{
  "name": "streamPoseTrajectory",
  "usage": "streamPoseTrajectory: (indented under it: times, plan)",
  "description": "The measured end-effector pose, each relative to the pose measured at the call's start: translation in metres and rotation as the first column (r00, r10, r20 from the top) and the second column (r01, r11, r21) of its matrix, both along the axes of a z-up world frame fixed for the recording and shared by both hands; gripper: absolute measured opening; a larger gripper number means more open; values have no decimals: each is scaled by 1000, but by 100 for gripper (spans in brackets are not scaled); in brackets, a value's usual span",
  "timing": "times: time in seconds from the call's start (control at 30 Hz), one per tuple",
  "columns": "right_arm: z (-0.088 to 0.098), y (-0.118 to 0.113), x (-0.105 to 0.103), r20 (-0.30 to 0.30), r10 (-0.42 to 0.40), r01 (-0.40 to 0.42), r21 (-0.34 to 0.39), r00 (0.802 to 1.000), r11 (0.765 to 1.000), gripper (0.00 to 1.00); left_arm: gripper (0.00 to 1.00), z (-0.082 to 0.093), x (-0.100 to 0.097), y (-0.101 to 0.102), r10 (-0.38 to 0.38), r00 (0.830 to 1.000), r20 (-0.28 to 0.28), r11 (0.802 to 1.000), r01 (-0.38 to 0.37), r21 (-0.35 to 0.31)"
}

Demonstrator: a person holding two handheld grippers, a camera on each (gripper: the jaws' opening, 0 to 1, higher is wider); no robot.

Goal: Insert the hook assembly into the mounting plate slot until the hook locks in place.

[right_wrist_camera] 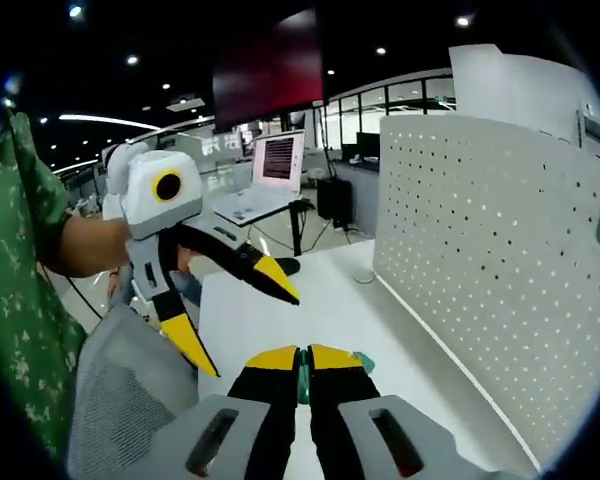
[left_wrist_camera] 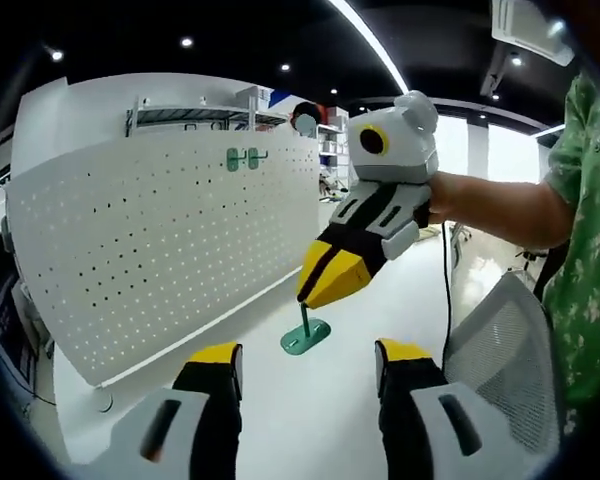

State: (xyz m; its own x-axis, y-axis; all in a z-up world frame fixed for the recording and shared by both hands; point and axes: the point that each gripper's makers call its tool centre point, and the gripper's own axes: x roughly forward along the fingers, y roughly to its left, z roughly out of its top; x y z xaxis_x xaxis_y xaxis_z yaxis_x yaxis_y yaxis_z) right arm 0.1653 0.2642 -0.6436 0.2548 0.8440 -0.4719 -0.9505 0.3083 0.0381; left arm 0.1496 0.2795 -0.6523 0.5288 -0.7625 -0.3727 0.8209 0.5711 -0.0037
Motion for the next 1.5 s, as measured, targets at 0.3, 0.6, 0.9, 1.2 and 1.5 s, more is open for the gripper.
streamPoseTrajectory:
  times: [0.3,0.6,0.9,1.2,1.5]
  plan:
    - [7,2,-13,4,62,-62,-5,998,998,2,47,6,-4,-4,-30,1000,6,1000,30,-4]
    - [15,6,-24,-2,106,-106,12,994,994,2,33,8,-8,-8,-78,997,-2,997,78,-8]
    - [17,10,-34,-7,150,-150,11,989,989,2,25,10,-13,-15,-108,994,-21,994,107,-28]
    - [20,12,-41,-11,179,-179,15,984,984,2,21,10,-18,-19,-129,991,-35,991,128,-36]
    - [20,15,-49,-16,211,-211,8,977,977,2,14,11,-23,-21,-149,988,-36,988,147,-43]
